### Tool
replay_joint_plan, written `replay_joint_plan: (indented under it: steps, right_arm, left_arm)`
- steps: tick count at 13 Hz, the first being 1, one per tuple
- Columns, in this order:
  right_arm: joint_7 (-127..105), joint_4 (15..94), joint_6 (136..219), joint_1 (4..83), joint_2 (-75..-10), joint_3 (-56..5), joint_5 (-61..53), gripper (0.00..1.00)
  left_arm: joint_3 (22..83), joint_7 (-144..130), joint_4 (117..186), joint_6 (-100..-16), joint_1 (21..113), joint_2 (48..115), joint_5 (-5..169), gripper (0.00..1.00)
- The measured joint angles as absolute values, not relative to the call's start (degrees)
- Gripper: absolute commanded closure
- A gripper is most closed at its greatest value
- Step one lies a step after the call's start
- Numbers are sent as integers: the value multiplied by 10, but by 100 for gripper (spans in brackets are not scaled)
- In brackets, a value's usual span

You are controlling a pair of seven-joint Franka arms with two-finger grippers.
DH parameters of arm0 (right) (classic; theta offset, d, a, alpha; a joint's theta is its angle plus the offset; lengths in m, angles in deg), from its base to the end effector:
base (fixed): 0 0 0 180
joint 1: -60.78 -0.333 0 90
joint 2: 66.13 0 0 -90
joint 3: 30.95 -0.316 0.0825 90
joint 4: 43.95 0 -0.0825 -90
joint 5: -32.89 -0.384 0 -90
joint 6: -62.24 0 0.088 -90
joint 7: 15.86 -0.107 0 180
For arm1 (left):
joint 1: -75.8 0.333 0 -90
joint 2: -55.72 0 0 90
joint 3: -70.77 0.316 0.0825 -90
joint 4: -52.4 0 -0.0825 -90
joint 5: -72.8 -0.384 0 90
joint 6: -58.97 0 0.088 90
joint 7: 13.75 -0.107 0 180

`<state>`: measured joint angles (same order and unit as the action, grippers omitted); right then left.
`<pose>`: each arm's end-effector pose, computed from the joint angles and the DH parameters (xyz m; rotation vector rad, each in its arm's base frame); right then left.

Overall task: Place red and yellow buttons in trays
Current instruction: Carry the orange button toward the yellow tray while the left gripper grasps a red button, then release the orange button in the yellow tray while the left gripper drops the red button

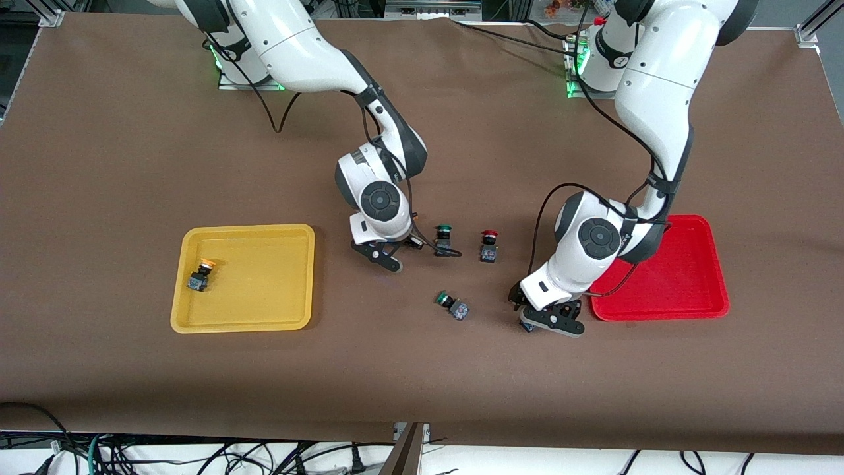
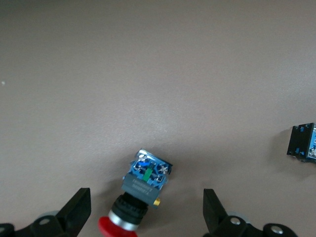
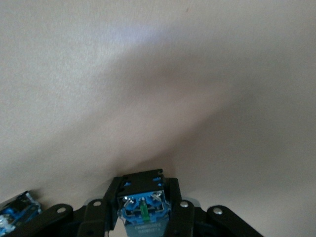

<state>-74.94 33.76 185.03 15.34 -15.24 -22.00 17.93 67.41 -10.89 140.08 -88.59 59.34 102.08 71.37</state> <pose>0.5637 0.4597 0.1831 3.0353 -0.7658 -0.1962 0.6889 -0.2406 0.2010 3.0188 -0.4443 0.3495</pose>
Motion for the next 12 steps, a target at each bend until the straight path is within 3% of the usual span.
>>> replay_joint_plan:
  steps: [3,4,5,6,7,10,11,12]
  right_arm:
    - [-635,331,1788,198,-179,-184,179,100]
    - [-578,331,1776,232,-189,-180,179,100]
    - [-518,331,1769,272,-195,-179,179,100]
    - [-461,332,1764,313,-196,-178,179,100]
    - [-413,334,1759,351,-195,-178,179,100]
    - [-322,348,1737,428,-189,-179,194,100]
    - [-312,355,1737,440,-188,-179,204,64]
    - [-307,362,1737,447,-185,-179,208,1]
  left_arm:
    - [675,-147,1400,-909,590,1039,714,0]
    - [676,-161,1400,-921,590,1047,714,26]
    - [676,-169,1400,-932,591,1055,714,62]
    - [676,-175,1399,-941,591,1061,714,91]
    - [676,-177,1398,-945,590,1063,714,100]
    - [677,-180,1390,-943,591,1062,713,100]
    - [677,-180,1390,-931,592,1057,713,100]
    - [678,-180,1389,-895,593,1046,713,100]
